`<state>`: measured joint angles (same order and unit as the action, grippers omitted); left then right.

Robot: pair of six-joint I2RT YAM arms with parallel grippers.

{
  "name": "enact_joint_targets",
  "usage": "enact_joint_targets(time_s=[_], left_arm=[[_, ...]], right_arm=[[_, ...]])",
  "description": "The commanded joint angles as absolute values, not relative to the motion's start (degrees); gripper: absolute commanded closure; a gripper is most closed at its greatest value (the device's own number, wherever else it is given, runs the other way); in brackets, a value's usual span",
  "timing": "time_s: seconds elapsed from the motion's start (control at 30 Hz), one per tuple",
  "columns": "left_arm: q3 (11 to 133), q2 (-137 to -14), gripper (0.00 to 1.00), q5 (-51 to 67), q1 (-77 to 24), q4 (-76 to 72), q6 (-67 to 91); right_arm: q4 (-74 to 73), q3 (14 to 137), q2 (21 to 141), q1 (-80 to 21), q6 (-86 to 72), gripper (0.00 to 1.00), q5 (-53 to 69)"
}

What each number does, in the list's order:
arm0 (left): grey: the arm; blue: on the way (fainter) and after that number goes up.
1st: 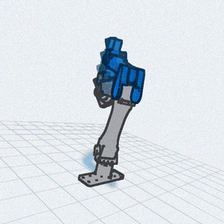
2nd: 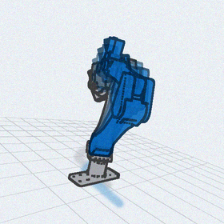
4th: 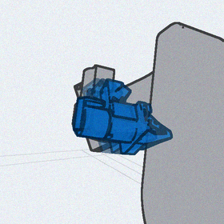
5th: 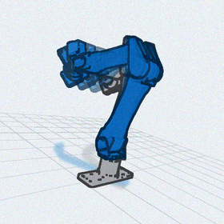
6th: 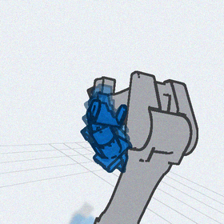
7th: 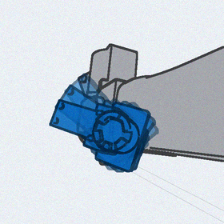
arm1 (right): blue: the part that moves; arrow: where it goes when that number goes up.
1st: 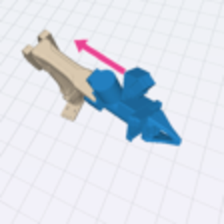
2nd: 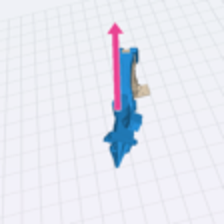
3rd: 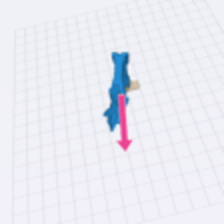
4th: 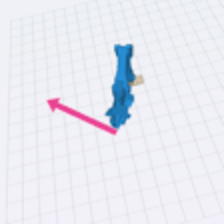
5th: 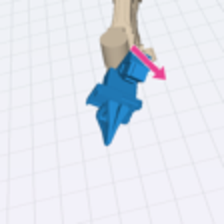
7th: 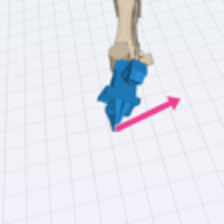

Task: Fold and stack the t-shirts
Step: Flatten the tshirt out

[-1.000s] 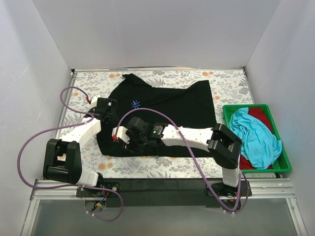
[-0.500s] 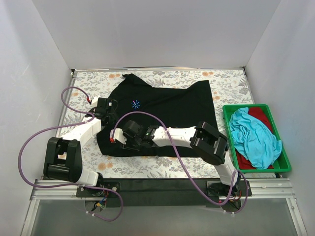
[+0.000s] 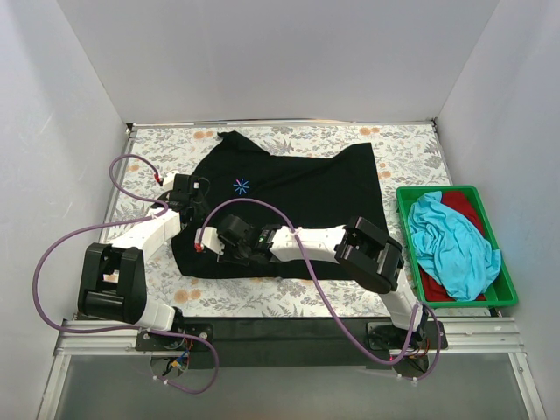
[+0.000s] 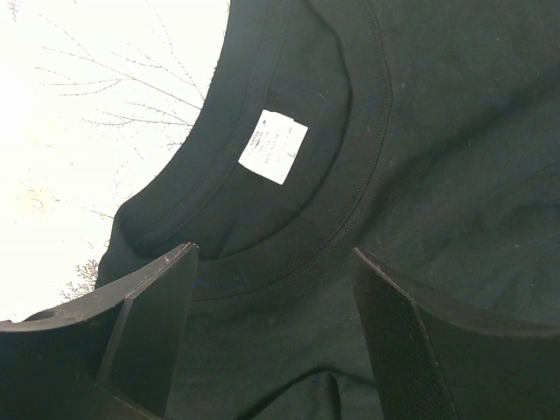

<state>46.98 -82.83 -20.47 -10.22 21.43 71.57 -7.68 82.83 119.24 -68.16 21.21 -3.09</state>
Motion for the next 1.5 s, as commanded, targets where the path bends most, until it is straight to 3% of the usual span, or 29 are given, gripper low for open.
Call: enact_joint_targets(time_s=[0.0,0.2,0.43,0.53,0.6,0.67,0.73,0.8,0.93,1.13,1.47], left_arm=[[47.7,-82.2,0.35,-20.8,-9.9,21.4,71.2],[47.7,-82.1,0.35,-21.2,-9.9,21.4,71.1],[47.9,-81.9,0.35,-21.4,-9.8,21.4,71.1],[47.7,-81.9,0.35,-21.2,-9.8,21.4,71.2],[47.6,-82.1,0.35,-20.9,-9.8,21.4,71.2],[47.7,-82.2,0.35,-20.8,-9.8,21.4,71.3],[47.6,-82.2,0.35,-20.3,-9.8,21.4,71.2],[47.5,-81.7,0.35,-20.1,-9.8,21.7,71.5],[46.3,-79.5,0.35,-17.5,-9.9,22.1,72.9],[46.1,-79.6,0.36,-15.2,-9.9,25.0,78.4],[41.0,-81.6,0.42,-17.5,-9.5,27.5,87.8]], right_arm=[[-5.4,83.6,116.9,-68.3,21.3,0.99,-2.9],[-13.5,85.5,111.7,-69.2,19.5,0.99,7.3],[-38.6,99.0,112.1,-71.5,20.1,0.99,41.2],[-41.5,101.2,112.5,-71.6,19.9,0.81,53.2],[-41.5,101.6,111.7,-71.9,19.7,0.67,54.2],[-41.5,101.3,110.6,-71.9,19.6,0.57,51.3],[-41.3,99.5,109.3,-71.5,19.3,0.55,45.1],[-41.0,97.4,106.8,-69.9,17.3,0.54,39.8],[-38.0,87.3,100.3,-63.5,8.5,0.54,14.9],[-29.2,63.0,85.9,-47.1,-7.2,0.55,-5.4],[-23.6,44.1,80.6,-30.9,-17.9,0.47,-8.1]])
